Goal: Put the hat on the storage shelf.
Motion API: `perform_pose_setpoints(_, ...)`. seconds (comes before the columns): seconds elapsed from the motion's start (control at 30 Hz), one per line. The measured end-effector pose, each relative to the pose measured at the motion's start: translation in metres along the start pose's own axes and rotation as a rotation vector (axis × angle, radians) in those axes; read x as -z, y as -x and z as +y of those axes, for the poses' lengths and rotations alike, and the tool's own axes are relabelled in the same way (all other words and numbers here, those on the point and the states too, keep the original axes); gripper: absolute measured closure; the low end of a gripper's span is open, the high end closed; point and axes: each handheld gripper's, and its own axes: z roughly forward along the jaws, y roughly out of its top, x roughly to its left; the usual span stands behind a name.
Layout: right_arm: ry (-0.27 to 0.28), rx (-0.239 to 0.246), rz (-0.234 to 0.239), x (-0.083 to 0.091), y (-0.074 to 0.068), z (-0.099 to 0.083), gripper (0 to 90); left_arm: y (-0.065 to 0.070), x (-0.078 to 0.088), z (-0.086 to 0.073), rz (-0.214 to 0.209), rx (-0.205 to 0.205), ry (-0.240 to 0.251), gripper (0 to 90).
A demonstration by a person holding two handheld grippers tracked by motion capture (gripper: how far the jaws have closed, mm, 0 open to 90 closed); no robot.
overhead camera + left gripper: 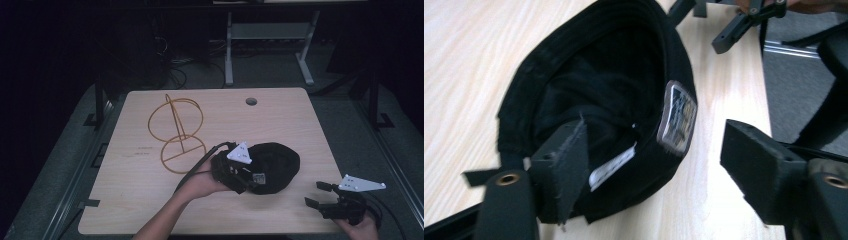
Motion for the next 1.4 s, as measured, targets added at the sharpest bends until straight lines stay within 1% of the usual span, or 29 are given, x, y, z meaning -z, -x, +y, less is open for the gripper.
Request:
perform_pose_setpoints(0.03,0.002,-0.001,0.0,0.0,0.0,0.0,18.5,0.0,-0.003,0.002,-0.006,-0.015,-0.014,28.6)
perform_pose_setpoints(0.07,-0.001,0.001,0.002,-0.001,0.0,0.0,18.7,-0.001,-0.005,0.004,-0.018,-0.019,-0.021,32.2)
perform_pose_setpoints(0.1,-0.001,0.001,0.002,-0.001,0.0,0.0,18.7,-0.001,-0.007,0.005,-0.026,-0.021,-0.031,32.2)
perform_pose_setpoints(0.13,-0.01,0.001,0.004,-0.002,0.0,0.0,18.7,-0.001,-0.011,0.006,-0.021,-0.033,-0.063,35.0)
perform_pose_setpoints(0.17,-0.012,0.003,0.004,-0.002,0.0,0.0,18.7,-0.001,-0.013,0.007,-0.029,-0.033,-0.071,36.3)
perform_pose_setpoints(0.2,-0.013,0.004,0.004,-0.002,-0.001,0.0,18.7,-0.001,-0.013,0.007,-0.029,-0.033,-0.071,39.1)
perform_pose_setpoints(0.23,-0.01,0.009,0.004,-0.002,-0.001,0.0,18.7,0.0,-0.017,0.006,-0.044,-0.043,-0.089,41.0)
perform_pose_setpoints(0.3,-0.014,0.012,0.004,-0.002,-0.002,0.0,18.7,0.001,-0.019,0.007,-0.039,-0.057,-0.103,44.2)
perform_pose_setpoints(0.4,-0.019,0.013,0.006,-0.003,-0.002,0.0,18.7,0.001,-0.022,0.007,-0.051,-0.061,-0.111,51.2)
perform_pose_setpoints(0.43,-0.018,0.012,0.005,-0.003,-0.003,-0.001,18.7,0.0,-0.024,0.008,-0.069,-0.066,-0.118,54.2)
perform_pose_setpoints(0.47,-0.018,0.013,0.005,-0.003,-0.003,-0.001,18.7,0.001,-0.025,0.009,-0.077,-0.071,-0.117,56.0)
perform_pose_setpoints(0.6,-0.025,0.015,0.007,-0.005,-0.003,0.0,18.7,0.006,-0.029,0.013,-0.098,-0.11,-0.133,66.1)
perform_pose_setpoints(0.63,-0.028,0.013,0.009,-0.005,-0.004,0.0,18.7,0.006,-0.029,0.013,-0.098,-0.11,-0.133,68.7)
perform_pose_setpoints(0.7,-0.027,0.021,0.012,-0.006,-0.005,0.0,18.7,0.01,-0.03,0.016,-0.112,-0.132,-0.135,73.5)
perform_pose_setpoints(0.77,-0.03,0.022,0.013,-0.006,-0.005,0.0,18.7,0.01,-0.032,0.019,-0.121,-0.132,-0.136,76.8)
perform_pose_setpoints(0.87,-0.03,0.021,0.014,-0.006,-0.005,0.0,18.7,0.01,-0.033,0.021,-0.125,-0.137,-0.137,78.8)
perform_pose_setpoints(0.9,-0.025,0.022,0.012,-0.005,-0.005,-0.001,18.7,0.01,-0.034,0.024,-0.133,-0.128,-0.129,79.1)
perform_pose_setpoints(0.97,-0.023,0.019,0.011,-0.005,-0.005,-0.001,18.6,0.008,-0.033,0.026,-0.134,-0.121,-0.119,79.4)
perform_pose_setpoints(1.03,-0.011,0.019,0.007,-0.004,-0.005,0.0,18.4,0.007,-0.03,0.029,-0.135,-0.099,-0.096,79.6)
perform_pose_setpoints(1.07,-0.011,0.019,0.007,-0.004,-0.005,0.0,18.4,0.007,-0.03,0.029,-0.135,-0.099,-0.096,79.7)
perform_pose_setpoints(1.1,0.002,0.013,0.006,-0.003,-0.006,0.001,17.7,0.005,-0.027,0.032,-0.132,-0.085,-0.078,79.7)
perform_pose_setpoints(1.13,0.006,0.016,0.005,-0.003,-0.007,0.002,17.6,0.005,-0.027,0.032,-0.132,-0.085,-0.078,79.7)
perform_pose_setpoints(1.17,0.012,0.019,0.005,-0.003,-0.008,0.002,17.4,0.004,-0.022,0.036,-0.123,-0.078,-0.059,79.7)
perform_pose_setpoints(1.2,0.012,0.019,0.005,-0.003,-0.008,0.002,17.4,0.004,-0.022,0.036,-0.123,-0.078,-0.059,79.7)
perform_pose_setpoints(1.27,0.027,0.026,0.0,-0.002,-0.01,0.004,15.9,0.0,-0.014,0.041,-0.126,-0.043,-0.013,79.8)
perform_pose_setpoints(1.3,0.034,0.027,0.001,-0.001,-0.011,0.005,15.9,-0.002,-0.012,0.043,-0.129,-0.033,0.001,79.8)
perform_pose_setpoints(1.33,0.042,0.028,0.002,-0.001,-0.012,0.006,15.8,-0.002,-0.012,0.043,-0.129,-0.033,0.001,79.8)
perform_pose_setpoints(1.37,0.05,0.029,-0.001,0.0,-0.013,0.007,15.2,-0.005,-0.008,0.046,-0.131,-0.015,0.026,79.8)
perform_pose_setpoints(1.4,0.05,0.029,-0.001,0.0,-0.013,0.007,15.2,-0.005,-0.008,0.046,-0.131,-0.015,0.026,79.8)
